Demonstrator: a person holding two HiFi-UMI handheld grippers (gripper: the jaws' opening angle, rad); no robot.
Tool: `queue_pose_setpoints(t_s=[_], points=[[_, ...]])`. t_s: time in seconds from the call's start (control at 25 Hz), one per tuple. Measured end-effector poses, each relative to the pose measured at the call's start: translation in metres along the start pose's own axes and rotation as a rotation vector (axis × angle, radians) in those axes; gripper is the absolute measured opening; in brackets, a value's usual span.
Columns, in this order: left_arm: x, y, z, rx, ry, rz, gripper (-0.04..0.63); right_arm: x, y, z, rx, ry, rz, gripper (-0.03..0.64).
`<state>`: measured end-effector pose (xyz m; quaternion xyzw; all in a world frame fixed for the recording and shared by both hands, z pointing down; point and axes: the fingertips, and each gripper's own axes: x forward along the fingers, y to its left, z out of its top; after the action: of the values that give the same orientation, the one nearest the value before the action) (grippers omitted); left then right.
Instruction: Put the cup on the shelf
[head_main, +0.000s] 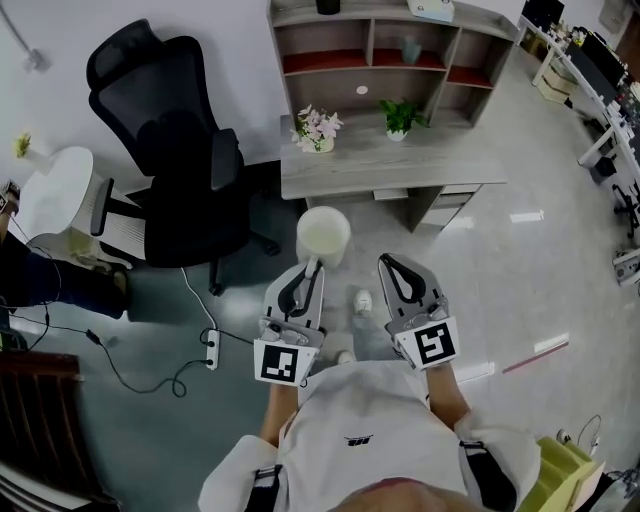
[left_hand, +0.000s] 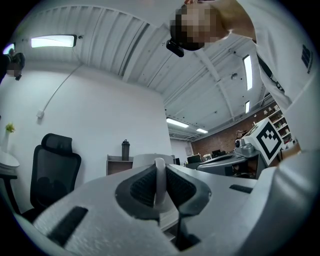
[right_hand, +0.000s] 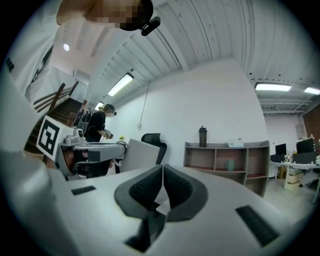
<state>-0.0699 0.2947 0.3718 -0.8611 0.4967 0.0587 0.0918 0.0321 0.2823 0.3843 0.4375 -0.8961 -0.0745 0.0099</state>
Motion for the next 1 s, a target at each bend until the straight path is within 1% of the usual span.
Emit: queue_pose_setpoints(t_s=[0.2,0.4,1.0], points=[[0.024,0.008,-0.01,-0.003,0.011,0.004,0.052,0.021,-0.018,-0.002,0.008,-0.007,0.007,0.031],[0.05,0.021,-0.02,-0.002,0.022,0.003,0.052,0.045,-0.038,-0.012,0.022,0.013,0.013,0.031],[0.13,0.063,-0.046,-0.002,0.046,0.039,0.052,0.119,-0.104,-0.03,0.04,0.01,0.041,0.031]])
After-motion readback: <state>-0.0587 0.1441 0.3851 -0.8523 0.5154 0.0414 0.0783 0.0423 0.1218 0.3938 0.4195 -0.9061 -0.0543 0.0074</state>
